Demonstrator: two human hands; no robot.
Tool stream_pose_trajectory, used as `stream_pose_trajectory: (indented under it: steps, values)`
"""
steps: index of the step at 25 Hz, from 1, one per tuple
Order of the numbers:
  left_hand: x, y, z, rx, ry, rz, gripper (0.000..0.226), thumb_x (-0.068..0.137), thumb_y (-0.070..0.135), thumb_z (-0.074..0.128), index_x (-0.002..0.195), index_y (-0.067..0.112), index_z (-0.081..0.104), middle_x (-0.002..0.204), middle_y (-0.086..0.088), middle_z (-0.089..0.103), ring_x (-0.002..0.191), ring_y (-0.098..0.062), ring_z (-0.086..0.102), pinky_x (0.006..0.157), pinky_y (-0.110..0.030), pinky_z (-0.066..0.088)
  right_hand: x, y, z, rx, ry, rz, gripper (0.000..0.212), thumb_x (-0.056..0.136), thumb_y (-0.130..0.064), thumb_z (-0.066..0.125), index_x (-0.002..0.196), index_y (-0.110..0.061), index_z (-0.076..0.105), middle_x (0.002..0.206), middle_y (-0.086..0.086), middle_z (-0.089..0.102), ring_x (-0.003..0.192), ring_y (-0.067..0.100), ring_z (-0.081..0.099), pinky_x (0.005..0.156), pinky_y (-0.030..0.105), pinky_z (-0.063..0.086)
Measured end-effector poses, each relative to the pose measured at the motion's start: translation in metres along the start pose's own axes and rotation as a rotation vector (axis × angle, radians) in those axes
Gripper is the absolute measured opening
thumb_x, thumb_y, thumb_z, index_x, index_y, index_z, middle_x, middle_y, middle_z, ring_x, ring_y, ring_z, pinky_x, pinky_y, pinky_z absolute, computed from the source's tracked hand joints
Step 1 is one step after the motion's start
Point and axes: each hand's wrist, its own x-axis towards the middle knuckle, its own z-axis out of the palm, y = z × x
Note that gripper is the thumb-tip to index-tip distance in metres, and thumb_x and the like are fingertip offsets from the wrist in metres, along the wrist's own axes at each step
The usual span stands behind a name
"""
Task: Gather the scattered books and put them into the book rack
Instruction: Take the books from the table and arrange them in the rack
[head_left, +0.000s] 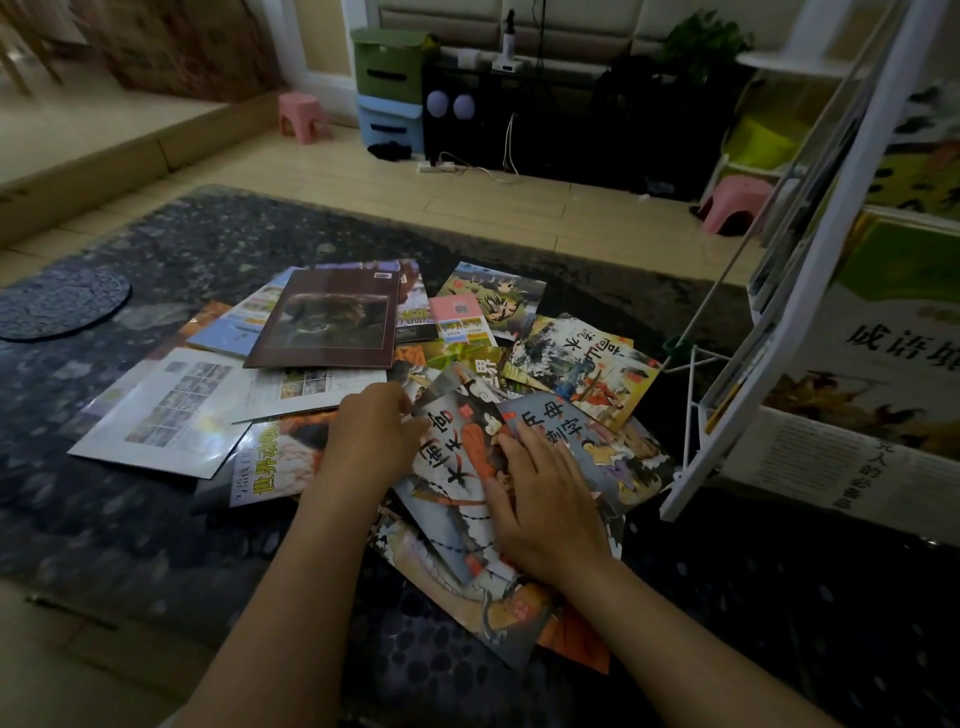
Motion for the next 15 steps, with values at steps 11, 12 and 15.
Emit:
stream_pose_trajectory:
  steps: [11, 12, 15]
  values:
    - [-0.011, 0.005, -0.024, -0.369, 0.044, -0.097, 0.027, 0.079, 0.024, 0.08, 0.103, 0.018, 0.069, 0.089, -0.004, 0.071, 0.082, -0.023, 0.068, 0.075, -0.04, 0.057, 0.001, -0.002, 0.003, -0.018, 0.002, 0.023, 0.058, 0.102, -0.05, 0.021, 0.15, -0.02, 0.032, 0.164, -0.001, 0.02, 0.151, 0.015, 0.012, 0.122, 0.036, 0.001]
    - [-0.014, 0.01, -0.025, -0.502, -0.025, -0.118, 0.031, 0.078, 0.021, 0.081, 0.106, 0.018, 0.066, 0.089, -0.006, 0.07, 0.079, -0.023, 0.069, 0.072, -0.041, 0.059, 0.001, -0.003, 0.003, -0.014, 0.012, 0.024, 0.059, 0.101, -0.051, 0.019, 0.15, -0.02, 0.033, 0.163, 0.0, 0.021, 0.15, 0.016, 0.014, 0.123, 0.037, 0.002]
    - [-0.02, 0.021, -0.027, -0.698, -0.312, -0.204, 0.037, 0.075, 0.013, 0.084, 0.106, 0.011, 0.064, 0.095, -0.014, 0.071, 0.084, -0.03, 0.072, 0.078, -0.047, 0.06, 0.001, -0.003, 0.004, 0.0, 0.035, 0.032, 0.064, 0.098, -0.053, 0.014, 0.149, -0.02, 0.035, 0.162, 0.001, 0.024, 0.15, 0.016, 0.018, 0.123, 0.038, 0.005]
